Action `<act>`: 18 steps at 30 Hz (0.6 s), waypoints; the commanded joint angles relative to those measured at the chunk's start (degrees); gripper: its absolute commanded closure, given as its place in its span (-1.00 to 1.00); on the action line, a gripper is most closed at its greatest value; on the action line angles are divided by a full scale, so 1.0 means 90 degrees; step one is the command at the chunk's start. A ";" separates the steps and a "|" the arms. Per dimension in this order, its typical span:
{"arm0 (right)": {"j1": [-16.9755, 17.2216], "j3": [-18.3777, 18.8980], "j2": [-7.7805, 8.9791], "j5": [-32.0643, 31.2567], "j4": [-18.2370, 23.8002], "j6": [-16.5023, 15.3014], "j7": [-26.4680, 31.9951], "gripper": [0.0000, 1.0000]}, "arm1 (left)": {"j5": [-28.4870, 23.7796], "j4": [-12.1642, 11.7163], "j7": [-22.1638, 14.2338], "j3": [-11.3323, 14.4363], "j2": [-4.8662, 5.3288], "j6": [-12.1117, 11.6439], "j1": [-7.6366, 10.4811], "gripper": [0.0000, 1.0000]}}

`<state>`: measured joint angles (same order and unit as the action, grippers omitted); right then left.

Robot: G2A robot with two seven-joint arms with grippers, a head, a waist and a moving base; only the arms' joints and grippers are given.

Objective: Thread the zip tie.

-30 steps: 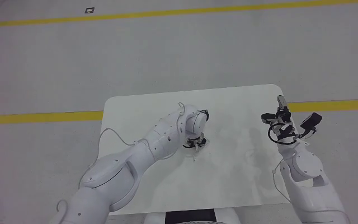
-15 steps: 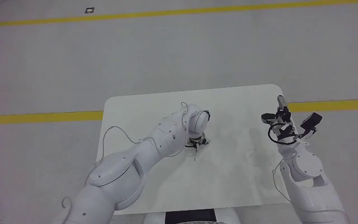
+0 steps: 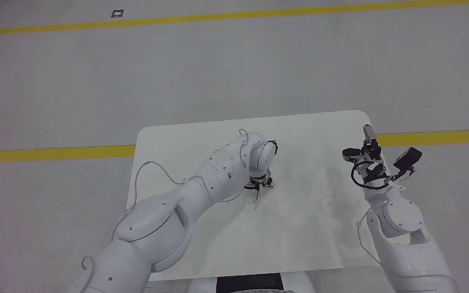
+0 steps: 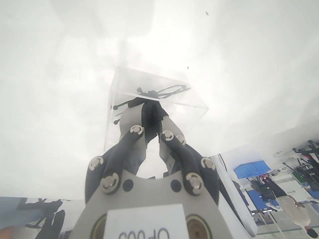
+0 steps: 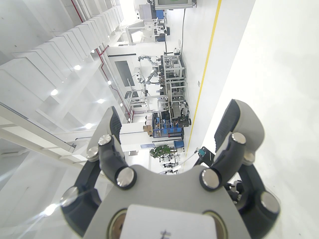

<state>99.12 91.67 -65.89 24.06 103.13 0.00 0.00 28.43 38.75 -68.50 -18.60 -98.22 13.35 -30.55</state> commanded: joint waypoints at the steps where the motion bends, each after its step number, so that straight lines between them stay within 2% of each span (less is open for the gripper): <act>1: 0.0000 0.0000 0.0000 0.0000 0.0000 0.0000 0.0000 -1.00 | 0.0043 0.0103 -0.0045 -0.0007 0.0035 0.0017 0.0001 1.00; 8: 0.0000 0.0000 0.0000 0.0000 0.0000 0.0000 0.0000 -1.00 | 0.0093 0.0229 -0.0127 -0.0045 0.0149 0.0048 -0.0100 1.00; 10: 0.0000 0.0000 0.0000 0.0000 0.0000 0.0000 0.0000 -1.00 | 0.0080 0.0271 -0.0145 -0.0051 0.0163 0.0044 -0.0129 0.68; 11: 0.0000 0.0000 0.0000 0.0000 0.0000 0.0000 0.0000 -1.00 | 0.0072 0.0275 -0.0151 -0.0053 0.0168 0.0034 -0.0142 0.64; 18: 0.0000 0.0000 0.0000 0.0000 0.0000 0.0000 0.0000 -1.00 | 0.0016 0.0246 -0.0138 -0.0071 0.0186 -0.0059 -0.0191 0.74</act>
<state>99.12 91.67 -65.89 24.06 103.13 0.00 0.00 28.63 41.06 -69.76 -19.25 -96.55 12.92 -32.23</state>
